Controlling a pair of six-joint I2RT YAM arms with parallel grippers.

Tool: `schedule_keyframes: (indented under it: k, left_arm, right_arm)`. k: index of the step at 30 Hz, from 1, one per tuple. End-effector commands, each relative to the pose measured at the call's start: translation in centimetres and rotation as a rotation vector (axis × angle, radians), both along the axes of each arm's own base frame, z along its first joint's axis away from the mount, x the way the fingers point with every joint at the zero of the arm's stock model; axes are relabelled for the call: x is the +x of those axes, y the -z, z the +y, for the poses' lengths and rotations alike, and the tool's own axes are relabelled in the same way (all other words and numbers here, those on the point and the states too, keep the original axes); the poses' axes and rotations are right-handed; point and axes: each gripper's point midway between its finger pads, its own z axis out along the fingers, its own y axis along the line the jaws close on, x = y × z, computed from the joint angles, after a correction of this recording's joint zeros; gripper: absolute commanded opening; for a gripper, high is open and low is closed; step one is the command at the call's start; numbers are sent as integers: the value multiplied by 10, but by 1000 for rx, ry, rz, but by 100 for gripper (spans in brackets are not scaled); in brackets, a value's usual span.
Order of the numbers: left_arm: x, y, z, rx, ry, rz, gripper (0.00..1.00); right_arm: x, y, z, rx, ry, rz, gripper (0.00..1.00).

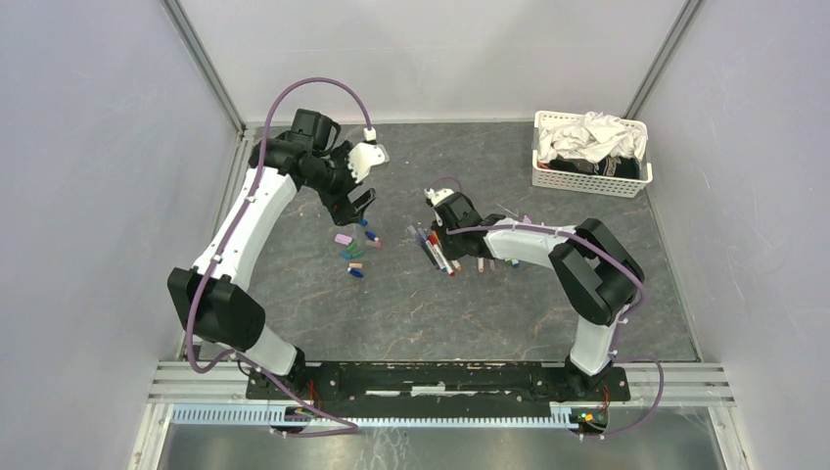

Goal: Open the pen caps

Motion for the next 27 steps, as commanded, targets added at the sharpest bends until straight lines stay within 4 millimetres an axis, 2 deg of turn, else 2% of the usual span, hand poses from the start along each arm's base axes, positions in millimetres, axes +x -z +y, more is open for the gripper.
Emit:
schedule_keyframes:
  k: [1,5,7,9,13,17,20,22,27]
  left_arm:
    - [-21,-2,-12,-65,91,62,100]
    - [-37,4,-20,-107,185,77,100]
    - [-48,9,-24,-129,254,75,100]
    - [-57,12,-28,-150,324,55,100]
    - [-72,16,-33,-153,448,19,100]
    - [-84,19,-36,-133,556,17,100]
    - [-87,20,-40,-126,602,3,100]
    - [-92,22,-43,-121,643,2,98]
    - [-112,33,-50,-88,736,53,84]
  right_arm:
    - [-4,4,-11,27,16,38,16]
    - [12,-40,-5,119,11,-19,1]
    - [17,-68,6,184,-23,-38,0]
    - [13,-91,21,266,-91,-23,0]
    - [-19,-126,62,461,-309,94,0]
    - [-64,-144,89,635,-500,246,0]
    - [-88,-153,100,696,-601,316,0]
    - [-97,-158,107,736,-643,350,0]
    - [-108,-164,117,789,-706,420,0]
